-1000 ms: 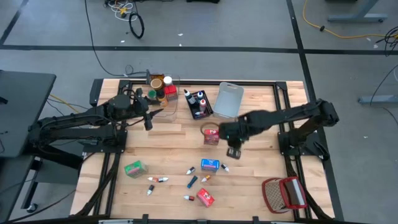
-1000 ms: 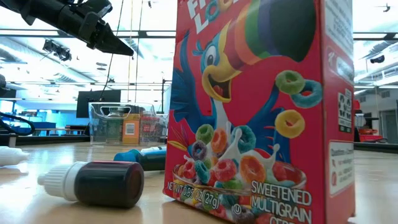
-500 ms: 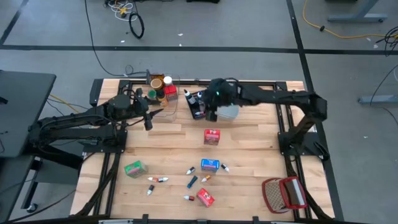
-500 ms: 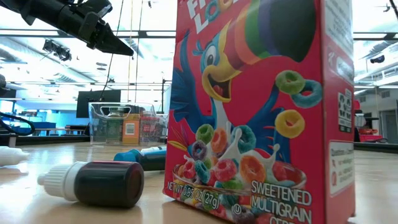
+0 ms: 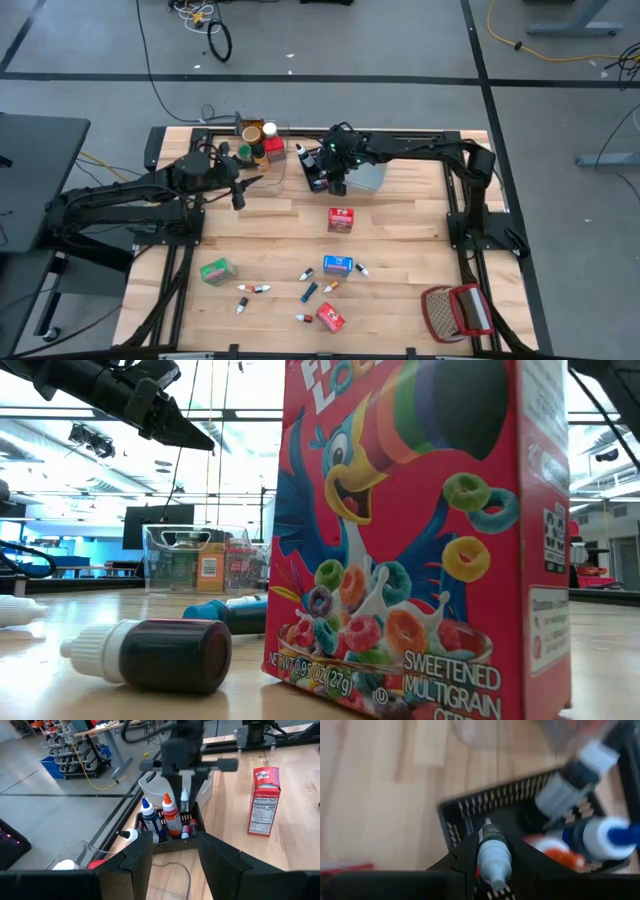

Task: Pick & Place Kitchen Items
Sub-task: Put the green food coloring bottle into the black bin

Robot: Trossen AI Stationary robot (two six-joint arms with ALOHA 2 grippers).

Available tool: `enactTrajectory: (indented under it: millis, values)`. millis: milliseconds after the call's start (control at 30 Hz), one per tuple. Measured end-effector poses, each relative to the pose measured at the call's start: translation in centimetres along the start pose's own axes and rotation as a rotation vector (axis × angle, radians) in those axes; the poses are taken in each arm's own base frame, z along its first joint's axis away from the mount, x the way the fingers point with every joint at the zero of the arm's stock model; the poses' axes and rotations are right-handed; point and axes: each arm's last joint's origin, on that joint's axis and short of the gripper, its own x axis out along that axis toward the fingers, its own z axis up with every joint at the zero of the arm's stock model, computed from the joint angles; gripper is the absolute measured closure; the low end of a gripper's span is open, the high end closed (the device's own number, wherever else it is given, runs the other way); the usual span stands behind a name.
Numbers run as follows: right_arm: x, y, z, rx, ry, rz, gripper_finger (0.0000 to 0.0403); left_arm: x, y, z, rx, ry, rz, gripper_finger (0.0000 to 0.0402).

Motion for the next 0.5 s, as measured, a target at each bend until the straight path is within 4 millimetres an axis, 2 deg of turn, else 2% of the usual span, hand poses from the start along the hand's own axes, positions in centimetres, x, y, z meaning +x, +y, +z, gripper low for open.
enactTrajectory:
  millis: [200, 500]
  values:
    - [1.3, -0.1, -0.7, -0.018, 0.043, 0.015, 0.0307, 0.0, 0.0, 0.0, -0.007, -0.001, 0.001, 0.0239]
    - [1.3, -0.2, -0.9, -0.036, 0.08, -0.028, 0.0292, 0.0, 0.0, 0.0, -0.086, -0.001, 0.001, 0.0239]
